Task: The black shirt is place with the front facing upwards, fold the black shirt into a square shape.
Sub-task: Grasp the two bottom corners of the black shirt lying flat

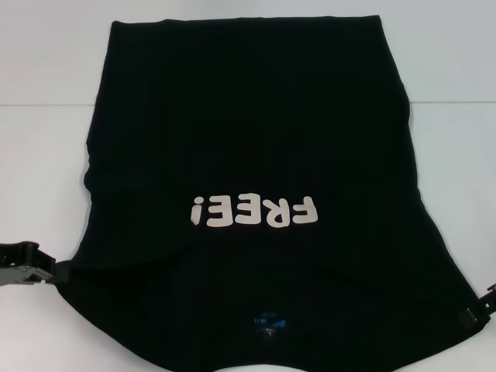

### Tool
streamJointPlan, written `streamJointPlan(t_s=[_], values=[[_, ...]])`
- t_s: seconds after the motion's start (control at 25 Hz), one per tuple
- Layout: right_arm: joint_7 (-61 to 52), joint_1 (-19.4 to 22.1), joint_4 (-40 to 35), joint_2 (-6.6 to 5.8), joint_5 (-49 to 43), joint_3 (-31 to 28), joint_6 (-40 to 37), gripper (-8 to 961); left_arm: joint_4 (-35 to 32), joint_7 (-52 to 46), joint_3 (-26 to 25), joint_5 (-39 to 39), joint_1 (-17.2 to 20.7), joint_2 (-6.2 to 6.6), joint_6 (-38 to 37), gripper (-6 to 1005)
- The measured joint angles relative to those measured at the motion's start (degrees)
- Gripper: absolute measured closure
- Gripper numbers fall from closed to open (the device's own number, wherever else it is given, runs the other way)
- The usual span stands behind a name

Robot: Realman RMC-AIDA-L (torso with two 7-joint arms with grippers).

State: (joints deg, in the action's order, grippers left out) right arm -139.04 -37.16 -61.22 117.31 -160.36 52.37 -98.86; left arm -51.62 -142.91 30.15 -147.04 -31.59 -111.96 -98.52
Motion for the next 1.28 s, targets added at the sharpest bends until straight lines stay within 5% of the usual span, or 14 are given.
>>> streamJointPlan(t_s=[1.28], values=[[-0.09,-1.25,2.33,1.35,-2.23,1.04,2.20,241,2.04,0.54,0.09,0.00,-0.40,0.26,0.96,963]])
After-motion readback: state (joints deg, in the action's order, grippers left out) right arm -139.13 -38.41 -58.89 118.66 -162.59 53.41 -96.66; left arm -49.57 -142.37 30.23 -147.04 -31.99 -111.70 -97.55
